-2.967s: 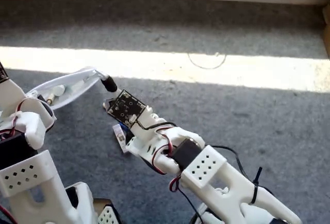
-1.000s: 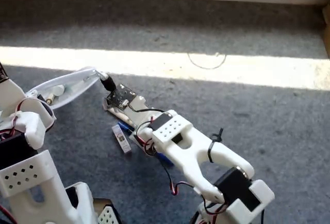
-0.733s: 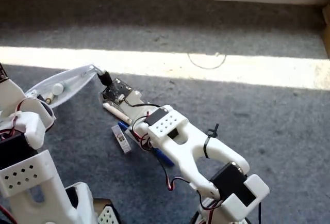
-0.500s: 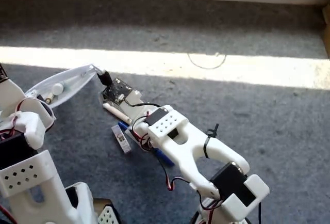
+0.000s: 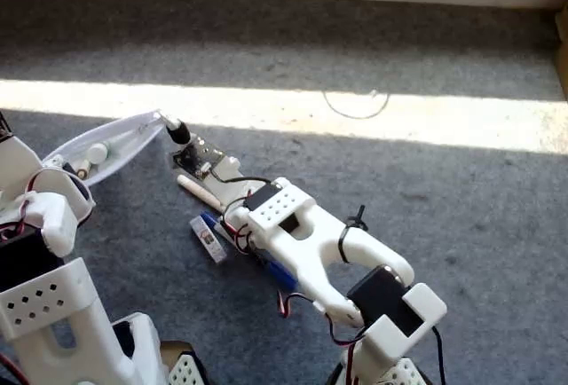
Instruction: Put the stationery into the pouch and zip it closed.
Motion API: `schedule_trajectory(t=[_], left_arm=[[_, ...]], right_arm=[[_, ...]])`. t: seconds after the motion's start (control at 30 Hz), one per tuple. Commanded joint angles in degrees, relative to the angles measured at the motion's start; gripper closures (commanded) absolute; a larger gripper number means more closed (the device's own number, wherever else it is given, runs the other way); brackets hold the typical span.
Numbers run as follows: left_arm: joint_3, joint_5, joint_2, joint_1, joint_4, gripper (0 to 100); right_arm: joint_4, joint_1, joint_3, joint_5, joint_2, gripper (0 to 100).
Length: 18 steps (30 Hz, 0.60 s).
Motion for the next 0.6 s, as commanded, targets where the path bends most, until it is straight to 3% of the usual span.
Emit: schedule_trajectory(t=[0.0, 0.1, 0.57], left_arm=[[-0.66, 0.53, -1.63, -0.22, -1.41, 99], [-0.66, 0.53, -1.63, -0.22, -1.41, 99], [-0.66, 0.53, -1.63, -0.22, -1.41, 99]], right_arm=[[4.09, 0.22, -3.47, 4.57, -0.31, 92.3], [6.9, 0.13, -5.05, 7.91, -1.1, 99.8], [16.57, 4.0, -6.11, 8.09, -14.81, 99.3]])
